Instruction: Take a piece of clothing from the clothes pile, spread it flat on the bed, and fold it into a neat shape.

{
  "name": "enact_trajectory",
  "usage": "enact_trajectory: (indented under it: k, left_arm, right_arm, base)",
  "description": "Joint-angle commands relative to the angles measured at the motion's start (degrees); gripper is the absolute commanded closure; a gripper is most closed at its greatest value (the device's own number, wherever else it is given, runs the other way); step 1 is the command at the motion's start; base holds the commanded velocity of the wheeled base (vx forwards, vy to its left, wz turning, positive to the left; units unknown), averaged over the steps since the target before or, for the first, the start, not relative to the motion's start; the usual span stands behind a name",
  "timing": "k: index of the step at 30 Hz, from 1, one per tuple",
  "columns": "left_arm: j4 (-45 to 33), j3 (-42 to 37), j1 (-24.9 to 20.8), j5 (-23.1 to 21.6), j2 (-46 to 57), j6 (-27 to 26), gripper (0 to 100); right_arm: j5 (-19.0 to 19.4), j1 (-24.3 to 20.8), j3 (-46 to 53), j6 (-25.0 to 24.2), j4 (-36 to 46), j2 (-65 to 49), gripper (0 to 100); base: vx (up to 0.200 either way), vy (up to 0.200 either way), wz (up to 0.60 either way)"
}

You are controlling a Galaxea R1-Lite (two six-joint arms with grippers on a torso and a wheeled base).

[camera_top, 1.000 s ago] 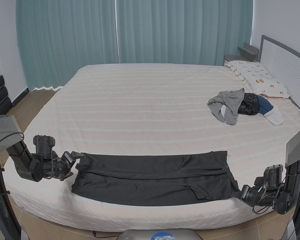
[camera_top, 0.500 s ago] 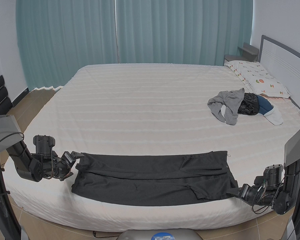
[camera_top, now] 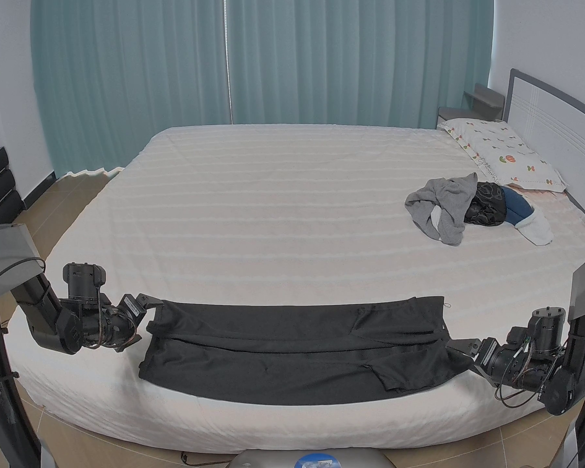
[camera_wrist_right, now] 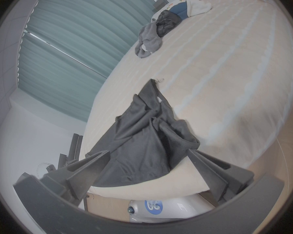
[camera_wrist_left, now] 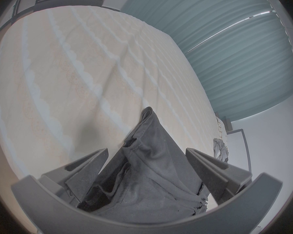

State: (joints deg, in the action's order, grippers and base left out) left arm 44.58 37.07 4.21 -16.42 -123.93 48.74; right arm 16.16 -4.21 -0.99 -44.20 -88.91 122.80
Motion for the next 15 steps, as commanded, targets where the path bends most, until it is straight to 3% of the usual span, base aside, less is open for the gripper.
enact_trajectory:
  k: [1,11,15]
  left_arm:
    - [0.1,-0.3,-0.1,0.0,0.4,-0.1,0]
    - [-2.9,1.0,-1.4,0.1,0.8,-7.5,0]
    - [-13.9,5.9,-2.6,0.6,0.8,-14.9,0]
  right_arm:
    - [0.0,0.0,1.0,-0.1,-0.7,-1.4,0]
    - [-0.1,1.7,1.0,-0.1,-0.7,-3.3,0]
    - [-0.1,1.8,0.9,-0.2,-0.7,-3.2,0]
  base:
    - [0.0,0.0,0.0]
    - [0.0,0.0,0.0]
    - [0.0,0.0,0.0]
